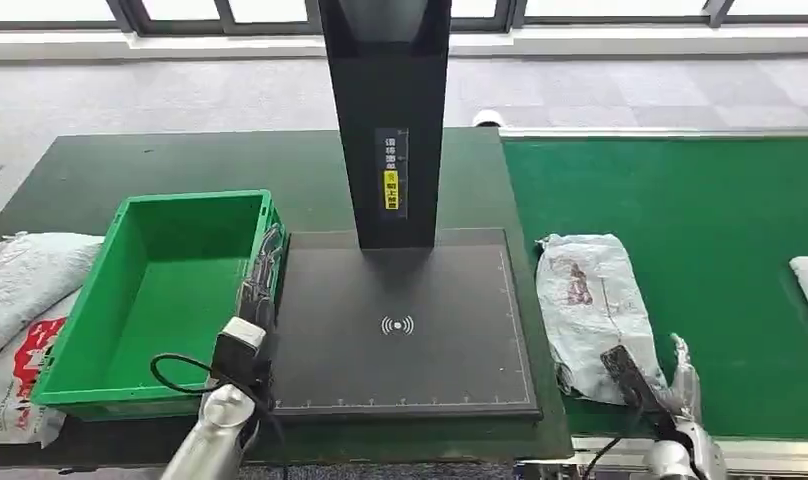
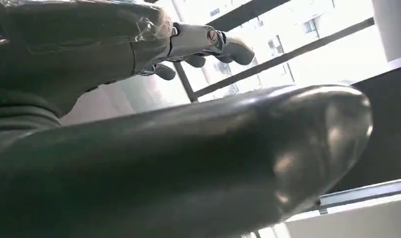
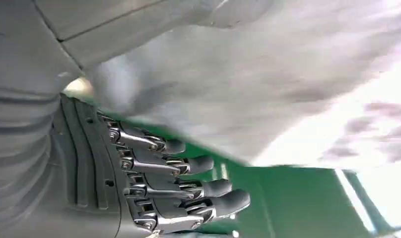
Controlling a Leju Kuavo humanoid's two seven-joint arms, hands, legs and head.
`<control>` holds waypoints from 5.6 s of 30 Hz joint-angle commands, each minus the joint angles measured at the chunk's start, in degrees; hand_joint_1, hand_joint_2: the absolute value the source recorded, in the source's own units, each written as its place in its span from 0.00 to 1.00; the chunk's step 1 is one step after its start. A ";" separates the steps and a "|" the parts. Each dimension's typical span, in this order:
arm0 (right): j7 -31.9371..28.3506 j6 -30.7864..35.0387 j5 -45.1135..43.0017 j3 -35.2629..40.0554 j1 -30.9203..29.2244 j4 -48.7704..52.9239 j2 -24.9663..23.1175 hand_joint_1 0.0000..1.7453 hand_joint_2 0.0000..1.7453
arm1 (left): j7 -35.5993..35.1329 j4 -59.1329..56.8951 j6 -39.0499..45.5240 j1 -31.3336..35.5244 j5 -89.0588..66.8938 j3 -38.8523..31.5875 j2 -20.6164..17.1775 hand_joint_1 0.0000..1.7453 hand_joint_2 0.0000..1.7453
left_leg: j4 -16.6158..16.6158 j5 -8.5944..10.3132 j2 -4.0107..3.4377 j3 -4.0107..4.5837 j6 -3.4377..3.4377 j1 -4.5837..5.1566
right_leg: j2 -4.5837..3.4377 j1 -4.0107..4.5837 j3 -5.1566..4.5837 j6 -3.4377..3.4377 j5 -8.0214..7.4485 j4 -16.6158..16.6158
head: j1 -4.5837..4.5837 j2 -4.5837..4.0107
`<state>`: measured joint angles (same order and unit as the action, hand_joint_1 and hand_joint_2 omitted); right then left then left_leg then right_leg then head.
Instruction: Moved the parcel from conveyor to table for the left to box.
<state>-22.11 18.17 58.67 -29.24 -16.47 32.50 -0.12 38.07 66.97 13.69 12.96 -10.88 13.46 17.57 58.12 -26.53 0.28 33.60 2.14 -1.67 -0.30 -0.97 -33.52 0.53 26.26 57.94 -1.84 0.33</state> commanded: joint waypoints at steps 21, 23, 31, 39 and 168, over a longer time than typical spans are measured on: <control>13.33 -6.68 -0.56 19.05 -10.67 -13.80 -5.57 1.00 1.00 | 1.78 -1.28 -0.53 0.44 4.46 4.50 -2.90 0.00 0.00 | -0.14 0.54 -0.06 -0.04 -0.06 -0.03 | -0.08 0.06 -0.54 -0.02 -0.45 -0.09 | 0.00 0.00; 15.12 -7.37 0.14 19.61 -10.20 -13.80 -5.50 1.00 1.00 | 1.52 -1.26 -0.70 0.51 4.20 4.51 -3.06 0.00 0.00 | -0.05 0.50 0.00 -0.01 0.05 -0.06 | -0.06 0.07 -0.55 0.01 -0.39 0.00 | 0.00 0.00; 17.17 -5.86 1.74 21.01 -8.08 -12.21 -5.50 1.00 1.00 | 1.55 -2.68 -1.08 1.28 4.34 4.39 -3.60 0.00 0.00 | -0.15 0.53 -0.01 -0.14 0.02 -0.07 | -0.04 0.09 -0.47 -0.02 -0.43 -0.10 | 0.00 0.00; 17.88 -1.83 2.07 20.44 -5.00 -6.72 -5.74 1.00 1.00 | 1.93 -2.83 -0.32 1.12 4.52 4.64 -4.04 0.00 0.00 | -0.15 0.52 0.08 -0.17 0.06 -0.08 | 0.05 0.09 -0.43 -0.05 -0.39 -0.09 | -0.02 0.00; -12.45 4.90 -23.25 43.28 27.77 62.81 -11.62 0.00 1.00 | -16.52 -18.49 -1.97 -0.98 -51.46 16.91 -5.09 0.00 1.00 | -0.24 0.51 0.18 0.08 0.33 -0.26 | 0.18 0.27 -0.68 -0.26 -0.30 -0.07 | 0.00 0.00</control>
<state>-34.34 23.15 34.84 17.22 9.01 91.58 -12.66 23.47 62.86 7.08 6.60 -59.10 27.69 12.83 58.01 -26.07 0.31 33.78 2.64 -2.00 -0.31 -0.65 -34.35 0.26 25.96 57.99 -1.84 0.33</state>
